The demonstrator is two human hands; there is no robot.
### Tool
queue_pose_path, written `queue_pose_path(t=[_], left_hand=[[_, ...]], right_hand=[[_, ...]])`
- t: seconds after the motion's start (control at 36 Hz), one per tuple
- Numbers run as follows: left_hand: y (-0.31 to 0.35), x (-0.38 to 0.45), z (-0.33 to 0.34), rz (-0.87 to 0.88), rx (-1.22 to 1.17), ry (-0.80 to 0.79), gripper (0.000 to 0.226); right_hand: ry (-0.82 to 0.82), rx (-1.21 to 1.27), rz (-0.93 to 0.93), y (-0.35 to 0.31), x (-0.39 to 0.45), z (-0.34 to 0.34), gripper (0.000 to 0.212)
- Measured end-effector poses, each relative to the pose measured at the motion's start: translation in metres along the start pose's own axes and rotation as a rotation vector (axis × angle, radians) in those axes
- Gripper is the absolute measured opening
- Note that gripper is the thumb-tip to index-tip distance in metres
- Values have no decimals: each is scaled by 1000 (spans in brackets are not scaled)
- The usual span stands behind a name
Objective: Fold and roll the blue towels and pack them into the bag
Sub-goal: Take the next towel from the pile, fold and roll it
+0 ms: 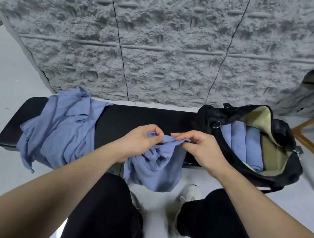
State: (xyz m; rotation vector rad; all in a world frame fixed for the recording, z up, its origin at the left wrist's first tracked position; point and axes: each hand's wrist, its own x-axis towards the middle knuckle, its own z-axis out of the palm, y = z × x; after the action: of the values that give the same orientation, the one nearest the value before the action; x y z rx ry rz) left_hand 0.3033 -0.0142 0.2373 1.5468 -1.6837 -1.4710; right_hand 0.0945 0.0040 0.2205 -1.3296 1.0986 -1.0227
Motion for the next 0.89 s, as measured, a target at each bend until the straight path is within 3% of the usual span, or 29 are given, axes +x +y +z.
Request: queue_pose_path(t=[0.19,0.44,0.61,0.75,0.89], left_hand=[[5,-13,14,42,-19,68,13],[16,-34,5,67,-41,-18,3],[15,-38,2,-17,-277,116,8],[18,-43,-5,-132,-450,76,23],[21,-49,-9,-143,-479,77,18]], right_hand=[[-17,-97,90,-2,-18,2,23],[91,-7,53,-12,-34,-3,35],[28,20,83,-16,-41,-1,33],[25,-6,80,-23,-42,-1,30],[-27,-153,101,-31,-44,-4,24]])
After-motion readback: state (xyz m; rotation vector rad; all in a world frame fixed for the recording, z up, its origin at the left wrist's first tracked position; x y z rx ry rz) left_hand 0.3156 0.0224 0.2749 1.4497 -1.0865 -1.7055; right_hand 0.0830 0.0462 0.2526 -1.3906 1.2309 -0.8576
